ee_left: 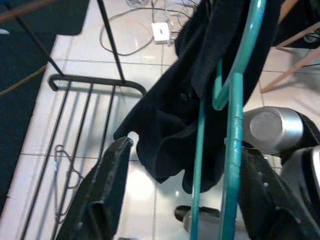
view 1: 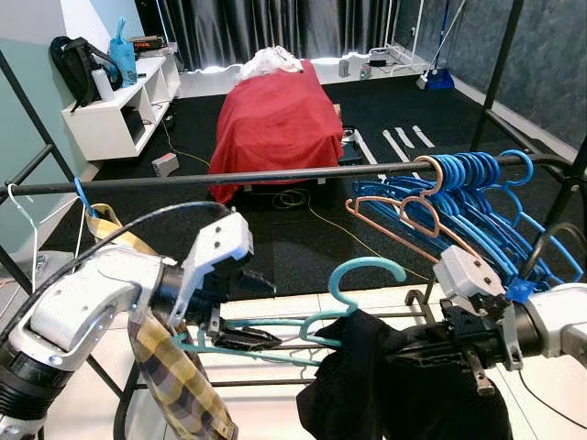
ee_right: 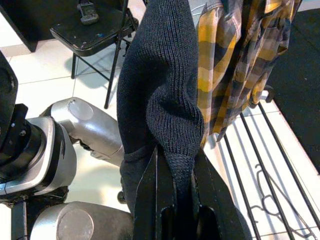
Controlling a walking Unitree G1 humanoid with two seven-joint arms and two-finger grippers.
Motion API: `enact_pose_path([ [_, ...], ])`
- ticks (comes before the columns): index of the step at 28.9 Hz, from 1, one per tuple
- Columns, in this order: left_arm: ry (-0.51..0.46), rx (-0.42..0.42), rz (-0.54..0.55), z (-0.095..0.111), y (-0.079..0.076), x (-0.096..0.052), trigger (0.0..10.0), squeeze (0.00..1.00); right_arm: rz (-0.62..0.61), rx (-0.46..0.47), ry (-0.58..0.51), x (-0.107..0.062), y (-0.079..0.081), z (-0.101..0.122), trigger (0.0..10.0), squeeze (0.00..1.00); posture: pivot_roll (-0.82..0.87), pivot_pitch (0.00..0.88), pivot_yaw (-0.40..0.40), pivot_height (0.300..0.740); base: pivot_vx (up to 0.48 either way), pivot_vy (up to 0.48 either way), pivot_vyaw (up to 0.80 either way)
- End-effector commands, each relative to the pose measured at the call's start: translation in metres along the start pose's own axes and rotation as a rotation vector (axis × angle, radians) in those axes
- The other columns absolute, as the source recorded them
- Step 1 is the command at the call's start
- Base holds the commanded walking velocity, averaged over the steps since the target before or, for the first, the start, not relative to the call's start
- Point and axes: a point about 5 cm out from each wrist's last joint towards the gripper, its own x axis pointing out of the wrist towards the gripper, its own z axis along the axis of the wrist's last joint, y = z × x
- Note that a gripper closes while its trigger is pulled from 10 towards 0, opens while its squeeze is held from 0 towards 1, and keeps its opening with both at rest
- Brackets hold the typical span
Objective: Hang hanger
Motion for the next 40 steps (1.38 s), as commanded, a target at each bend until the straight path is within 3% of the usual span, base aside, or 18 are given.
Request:
enact_pose_path([
  [1, 0.022, -0.009, 0.004, -0.001, 0.001, 0.003, 0.0, 0.0, 0.027, -0.049, -0.023, 0.004, 0.0, 0.008, 0.0, 0.0, -0.18, 0.0, 0.053, 0.74, 0.0, 0.0, 0.0],
  [8, -0.082, -0.034, 0.0, 0.007, 0.0, 0.014, 0.0, 0.0, 0.023, -0.059, -0.026, 0.004, -0.002, 0.01, 0.0, 0.0, -0.18, 0.0, 0.053, 0.74, 0.0, 0.0, 0.0],
  [20, -0.141, -0.084, -0.014, 0.004, -0.003, 0.027, 0.0, 0.0, -0.016, -0.083, -0.031, 0.004, -0.008, 0.012, 0.0, 0.0, -0.18, 0.0, 0.052, 0.74, 0.0, 0.0, 0.0],
  [21, -0.146, -0.088, -0.015, 0.004, -0.003, 0.027, 0.0, 0.0, -0.039, -0.084, -0.037, 0.004, -0.011, 0.012, 10.0, 0.0, -0.18, 0.0, 0.051, 0.74, 0.0, 0.0, 0.0],
  [22, -0.152, -0.088, -0.016, 0.004, -0.003, 0.028, 0.0, 0.0, -0.049, -0.085, -0.049, 0.004, -0.013, 0.013, 10.0, 0.42, -0.18, 0.0, 0.051, 0.74, 0.0, 0.0, 0.0],
  [23, -0.181, -0.093, -0.015, 0.005, -0.003, 0.028, 0.0, 0.0, -0.076, -0.093, -0.077, 0.003, -0.016, 0.015, 10.0, 1.0, -0.18, 0.0, 0.049, 0.74, 0.0, 0.0, 0.0],
  [30, -0.304, -0.116, 0.034, 0.008, 0.003, 0.019, 0.0, 0.0, -0.174, -0.101, -0.159, -0.016, -0.023, 0.022, 10.0, 1.0, -0.18, 0.0, 0.048, 0.74, 0.0, 0.0, 0.0],
  [34, -0.314, -0.123, 0.053, 0.005, 0.003, 0.016, 0.0, 0.0, -0.183, -0.103, -0.191, -0.025, -0.022, 0.025, 10.0, 1.0, -0.18, 0.0, 0.048, 0.74, 0.0, 0.0, 0.0],
  [40, -0.356, -0.17, 0.134, -0.006, 0.007, 0.005, 0.0, 0.0, -0.252, -0.122, -0.211, -0.064, -0.017, 0.033, 10.0, 1.0, -0.19, 0.0, 0.044, 0.74, 0.0, 0.0, 0.0],
])
